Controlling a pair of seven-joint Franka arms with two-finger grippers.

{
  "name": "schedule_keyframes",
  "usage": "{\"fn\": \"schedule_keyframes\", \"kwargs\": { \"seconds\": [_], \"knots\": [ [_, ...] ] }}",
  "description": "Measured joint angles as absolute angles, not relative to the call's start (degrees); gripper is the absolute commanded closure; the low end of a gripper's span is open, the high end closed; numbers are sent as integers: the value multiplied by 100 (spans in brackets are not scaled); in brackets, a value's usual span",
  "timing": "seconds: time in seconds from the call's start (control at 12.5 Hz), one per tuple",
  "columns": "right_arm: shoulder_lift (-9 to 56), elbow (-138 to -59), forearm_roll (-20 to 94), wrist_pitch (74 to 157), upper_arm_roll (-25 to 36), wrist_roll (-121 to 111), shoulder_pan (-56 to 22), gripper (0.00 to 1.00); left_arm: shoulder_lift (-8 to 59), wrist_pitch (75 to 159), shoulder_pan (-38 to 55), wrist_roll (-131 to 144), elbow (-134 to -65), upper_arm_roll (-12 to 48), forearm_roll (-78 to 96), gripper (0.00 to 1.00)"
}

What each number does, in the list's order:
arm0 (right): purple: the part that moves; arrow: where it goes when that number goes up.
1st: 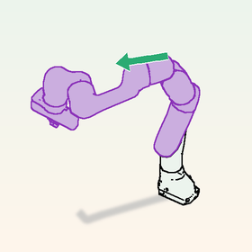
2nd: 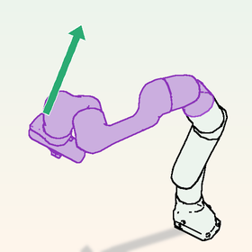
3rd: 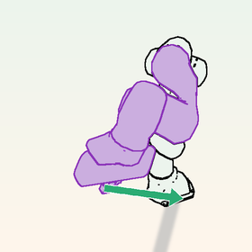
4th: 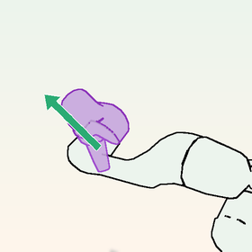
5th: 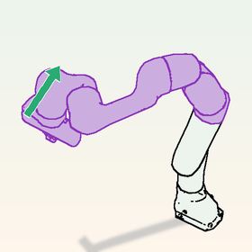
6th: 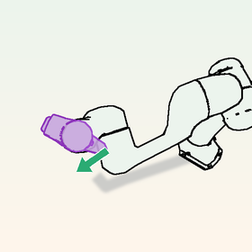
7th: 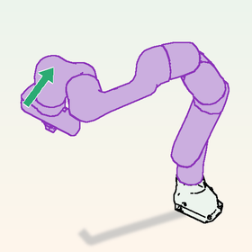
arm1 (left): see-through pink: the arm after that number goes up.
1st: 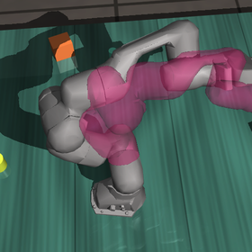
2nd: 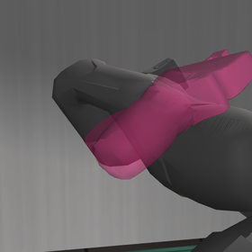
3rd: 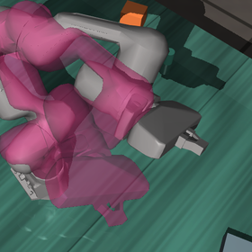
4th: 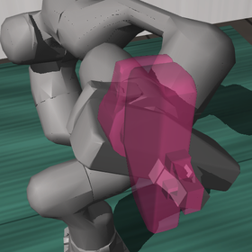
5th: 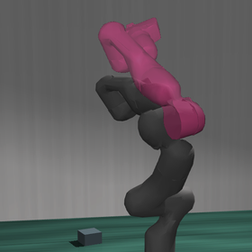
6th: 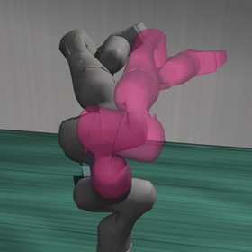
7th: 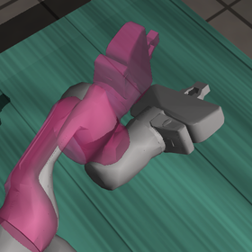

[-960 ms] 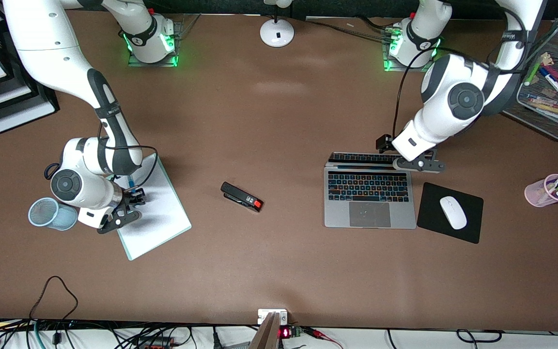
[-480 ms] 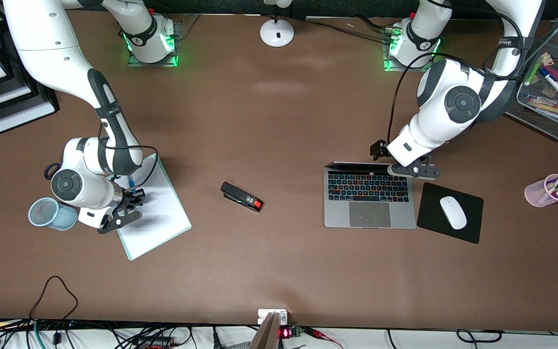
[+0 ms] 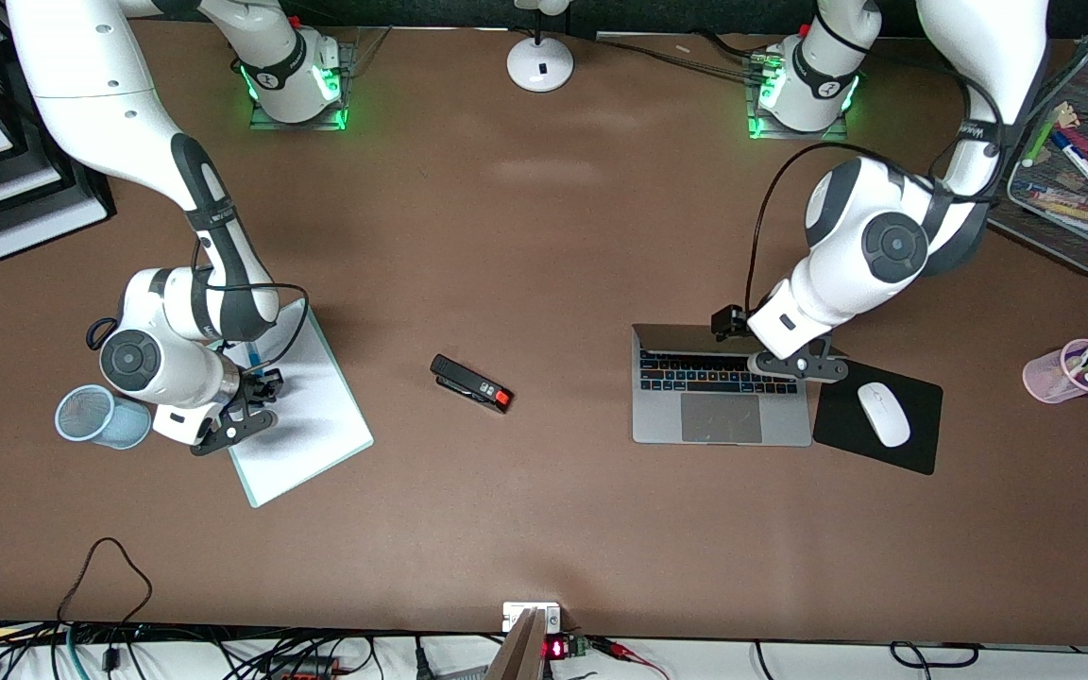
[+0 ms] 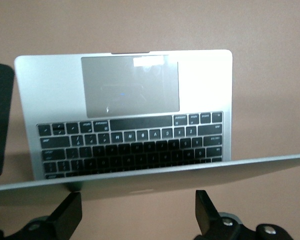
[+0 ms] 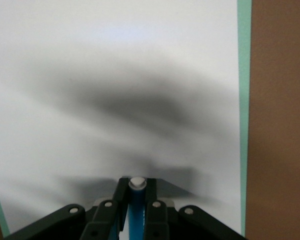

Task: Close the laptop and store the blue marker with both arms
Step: 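Push the laptop lid down with the left gripper while the right gripper lifts the marker, then press the lid shut with the left gripper while the right gripper carries the marker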

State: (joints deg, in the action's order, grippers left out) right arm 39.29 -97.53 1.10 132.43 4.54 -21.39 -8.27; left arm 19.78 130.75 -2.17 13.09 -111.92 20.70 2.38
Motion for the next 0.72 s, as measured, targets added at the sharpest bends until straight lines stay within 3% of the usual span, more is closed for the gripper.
{"fn": "schedule_keyframes", "kwargs": {
  "seconds": [0.24,0.72],
  "knots": [
    [3712,-9710,110,13309,454,-2139,-836,91,2179,13442,-144,1303,-11167,2071,209,0],
    [2652,-9666,116,13314,453,-3099,-857,93,2616,13539,-36,1307,-10630,2069,-217,0]
  ]
}}
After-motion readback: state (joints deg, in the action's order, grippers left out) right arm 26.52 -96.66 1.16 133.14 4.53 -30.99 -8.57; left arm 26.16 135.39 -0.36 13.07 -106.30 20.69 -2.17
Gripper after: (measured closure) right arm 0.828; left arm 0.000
